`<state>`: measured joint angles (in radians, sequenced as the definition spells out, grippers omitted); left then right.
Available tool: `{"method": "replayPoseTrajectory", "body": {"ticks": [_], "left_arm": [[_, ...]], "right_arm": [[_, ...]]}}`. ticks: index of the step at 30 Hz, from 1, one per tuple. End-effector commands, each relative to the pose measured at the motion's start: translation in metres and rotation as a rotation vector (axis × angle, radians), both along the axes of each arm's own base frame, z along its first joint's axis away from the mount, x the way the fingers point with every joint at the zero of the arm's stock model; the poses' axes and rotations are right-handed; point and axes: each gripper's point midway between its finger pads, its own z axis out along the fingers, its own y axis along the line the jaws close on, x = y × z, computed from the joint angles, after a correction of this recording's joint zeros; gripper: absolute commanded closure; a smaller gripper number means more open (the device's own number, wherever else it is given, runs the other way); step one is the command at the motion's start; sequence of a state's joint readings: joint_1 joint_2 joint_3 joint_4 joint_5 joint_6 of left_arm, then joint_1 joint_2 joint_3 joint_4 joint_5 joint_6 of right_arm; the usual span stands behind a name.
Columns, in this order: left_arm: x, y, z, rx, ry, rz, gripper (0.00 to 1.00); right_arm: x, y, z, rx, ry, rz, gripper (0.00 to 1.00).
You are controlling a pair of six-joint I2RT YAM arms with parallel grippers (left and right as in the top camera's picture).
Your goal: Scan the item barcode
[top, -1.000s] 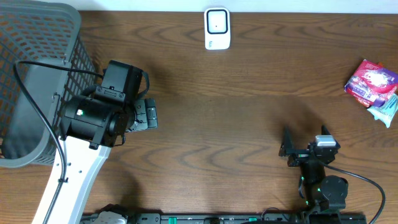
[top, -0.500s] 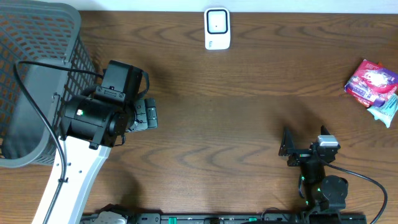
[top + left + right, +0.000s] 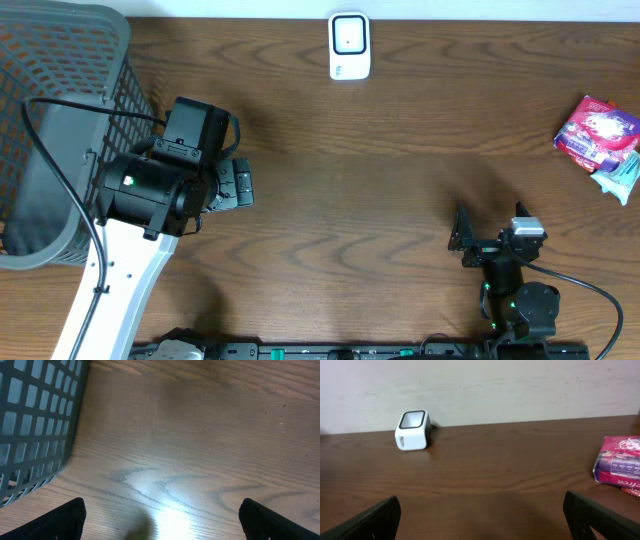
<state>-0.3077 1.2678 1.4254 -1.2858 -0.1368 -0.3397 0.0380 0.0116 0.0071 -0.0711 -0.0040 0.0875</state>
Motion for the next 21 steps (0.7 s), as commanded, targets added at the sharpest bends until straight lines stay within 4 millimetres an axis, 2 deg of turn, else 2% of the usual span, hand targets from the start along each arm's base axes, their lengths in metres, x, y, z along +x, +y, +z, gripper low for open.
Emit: {"method": "replayPoseTrajectory", "body": {"ticks": [1,12,15,21], "left_arm": [[-0.001,0.002,-0.001,0.005,0.005,0.005,0.02],[-0.002,0.002,0.001,0.003,0.002,0.003,0.02],[-0.006,0.004,0.002,-0.015,-0.002,0.061,0.02],[-0.013,0.01,0.006,-0.039,-0.083,0.062,0.02]], "right_arm": [[0.0,0.002,-0.001,0.013,0.001,0.006,0.01],[0.0,0.002,-0.001,0.013,0.001,0.006,0.01],[0.0,0.002,-0.001,0.013,0.001,0.006,0.01],[0.0,0.002,-0.001,0.013,0.001,0.006,0.01]]}}
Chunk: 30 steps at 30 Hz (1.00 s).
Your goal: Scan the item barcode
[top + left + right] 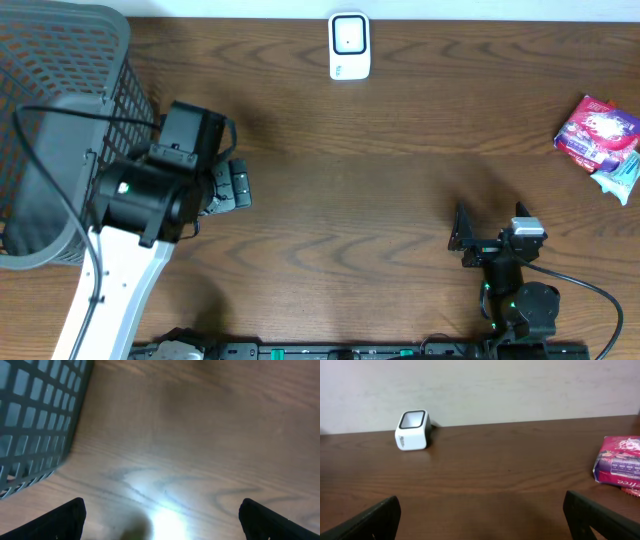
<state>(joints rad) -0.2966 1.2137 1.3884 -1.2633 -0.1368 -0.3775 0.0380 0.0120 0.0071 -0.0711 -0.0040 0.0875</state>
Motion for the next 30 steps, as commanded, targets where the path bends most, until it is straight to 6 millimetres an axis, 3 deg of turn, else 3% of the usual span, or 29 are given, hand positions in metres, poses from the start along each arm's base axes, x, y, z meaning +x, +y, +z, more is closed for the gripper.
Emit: {"method": "replayPoseTrajectory", "body": {"ticks": [1,14,21,30], "left_arm": [[-0.009,0.005,0.004,-0.02,-0.071,0.016,0.02],[-0.04,-0.003,-0.021,-0.081,-0.606,-0.248,0.02],[-0.032,0.0,-0.033,-0.114,-0.844,-0.217,0.02],[-0.022,0.02,-0.054,-0.116,-0.936,-0.14,0.02]], "right_arm": [[0.0,0.002,0.0,0.013,0.0,0.006,0.01],[0.0,0.002,0.0,0.013,0.0,0.006,0.01],[0.0,0.002,0.0,0.013,0.0,0.006,0.01],[0.0,0.002,0.0,0.013,0.0,0.006,0.01]]}}
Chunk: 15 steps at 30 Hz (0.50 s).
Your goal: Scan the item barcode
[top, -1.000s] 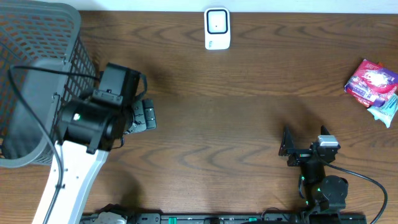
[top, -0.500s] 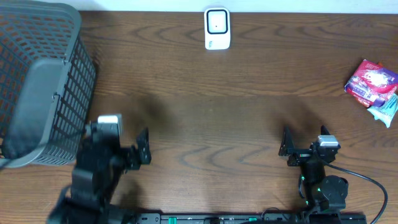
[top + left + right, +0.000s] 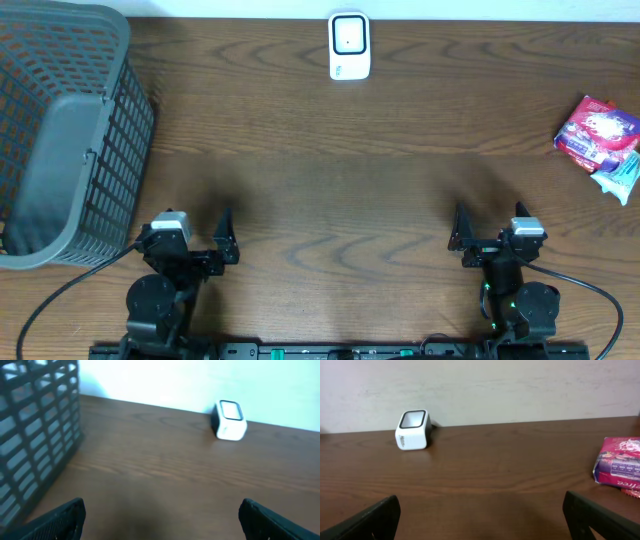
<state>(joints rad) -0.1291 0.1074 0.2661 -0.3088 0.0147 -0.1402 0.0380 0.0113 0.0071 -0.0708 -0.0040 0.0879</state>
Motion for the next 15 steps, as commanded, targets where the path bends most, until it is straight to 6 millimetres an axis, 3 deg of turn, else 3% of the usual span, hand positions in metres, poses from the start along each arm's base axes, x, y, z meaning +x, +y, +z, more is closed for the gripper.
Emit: {"method": "replayPoseTrajectory", "body": {"ticks": [1,7,15], "left_arm": [[0.002,0.002,0.003,-0.004,-0.056,-0.013,0.02],[0.008,-0.011,0.012,0.114,-0.193,-0.115,0.02],[0.015,-0.002,0.005,0.132,-0.268,-0.075,0.02]], "right_arm": [[0.0,0.002,-0.001,0.012,0.001,0.006,0.01],[0.0,0.002,-0.001,0.012,0.001,0.006,0.01],[0.0,0.002,-0.001,0.012,0.001,0.006,0.01]]}}
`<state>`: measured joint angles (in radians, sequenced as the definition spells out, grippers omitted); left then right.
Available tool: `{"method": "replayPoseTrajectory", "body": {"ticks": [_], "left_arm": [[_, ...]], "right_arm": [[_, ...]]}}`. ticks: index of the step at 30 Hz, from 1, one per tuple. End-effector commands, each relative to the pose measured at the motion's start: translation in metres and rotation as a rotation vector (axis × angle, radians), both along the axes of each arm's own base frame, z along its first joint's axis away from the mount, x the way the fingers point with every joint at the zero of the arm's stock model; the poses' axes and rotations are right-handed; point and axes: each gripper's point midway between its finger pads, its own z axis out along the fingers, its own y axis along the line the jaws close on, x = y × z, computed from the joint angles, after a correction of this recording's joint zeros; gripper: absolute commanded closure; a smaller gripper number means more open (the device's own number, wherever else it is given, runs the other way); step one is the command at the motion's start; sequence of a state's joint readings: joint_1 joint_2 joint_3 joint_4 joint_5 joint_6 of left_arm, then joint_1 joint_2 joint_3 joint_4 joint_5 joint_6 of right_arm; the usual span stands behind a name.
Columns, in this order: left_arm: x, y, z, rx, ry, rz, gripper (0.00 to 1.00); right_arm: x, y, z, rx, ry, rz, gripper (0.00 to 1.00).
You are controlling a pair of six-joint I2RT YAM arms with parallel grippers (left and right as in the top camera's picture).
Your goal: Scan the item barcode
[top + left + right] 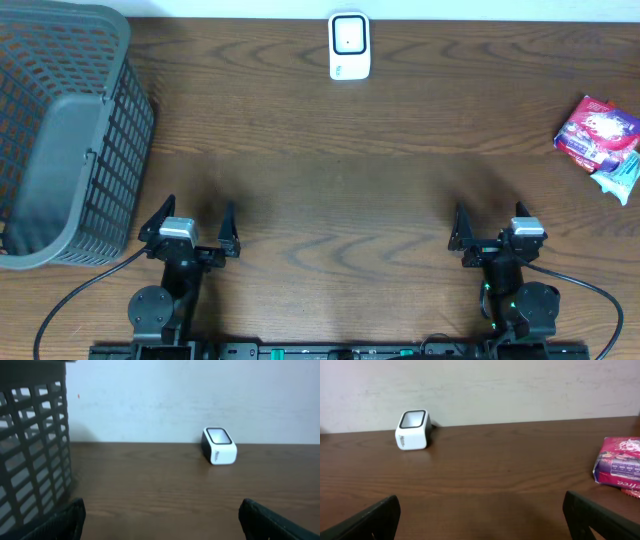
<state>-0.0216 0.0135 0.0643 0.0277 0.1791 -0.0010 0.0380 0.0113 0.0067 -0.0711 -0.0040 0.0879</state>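
The white barcode scanner [349,45] stands at the table's far edge, middle; it also shows as the scanner [219,446] and the scanner [412,430] in the wrist views. A pink and purple packet [597,131] lies at the far right, seen as the packet [618,461] from the right wrist. My left gripper [190,232] rests near the front left, open and holding nothing. My right gripper [490,236] sits at the front right, open too, well short of the packet.
A grey mesh basket [62,130] fills the far left corner, its wall [30,450] close on the left of the left wrist view. A pale teal wrapper [620,183] lies against the packet. A white wall backs the table.
The left arm has settled slightly: its gripper now points squarely at the back wall with the scanner straight ahead. The right arm, scanner and packet have not moved.
At first the left arm was raised and stretched out beside the basket, its open gripper facing down at bare table. It stayed there a moment later. Then it was folded back at the front left, where it now rests. The right arm stayed still throughout.
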Motion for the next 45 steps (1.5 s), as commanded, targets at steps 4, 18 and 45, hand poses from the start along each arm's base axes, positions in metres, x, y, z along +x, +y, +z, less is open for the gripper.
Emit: {"method": "replayPoseTrajectory", "body": {"ticks": [4,18,45], "left_arm": [[0.003,0.006,-0.002,0.031,-0.057,0.024,0.02],[0.002,0.018,-0.049,0.085,0.131,0.071,0.02],[0.002,0.019,-0.048,0.069,0.129,0.084,0.02]], "right_arm": [[0.0,0.002,0.0,0.012,0.001,0.006,0.01],[0.0,0.002,0.0,0.012,0.001,0.006,0.01],[0.0,0.002,0.0,0.012,0.001,0.006,0.01]]}}
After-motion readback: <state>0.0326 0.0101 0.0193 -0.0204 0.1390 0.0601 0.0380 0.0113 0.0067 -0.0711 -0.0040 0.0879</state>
